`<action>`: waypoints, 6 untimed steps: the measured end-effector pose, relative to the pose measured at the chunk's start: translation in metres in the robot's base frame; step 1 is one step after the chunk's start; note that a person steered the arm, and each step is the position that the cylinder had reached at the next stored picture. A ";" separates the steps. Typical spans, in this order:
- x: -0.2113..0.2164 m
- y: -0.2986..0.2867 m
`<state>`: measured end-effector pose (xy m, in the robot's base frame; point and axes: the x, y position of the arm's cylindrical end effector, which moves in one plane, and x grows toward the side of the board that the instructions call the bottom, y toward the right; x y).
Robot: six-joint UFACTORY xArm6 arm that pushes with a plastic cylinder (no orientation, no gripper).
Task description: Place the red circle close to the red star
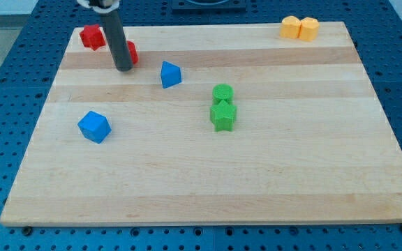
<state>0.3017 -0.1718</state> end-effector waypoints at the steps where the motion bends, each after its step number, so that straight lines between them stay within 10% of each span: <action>1: -0.033 -0.001; 6: -0.095 0.048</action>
<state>0.2065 -0.1233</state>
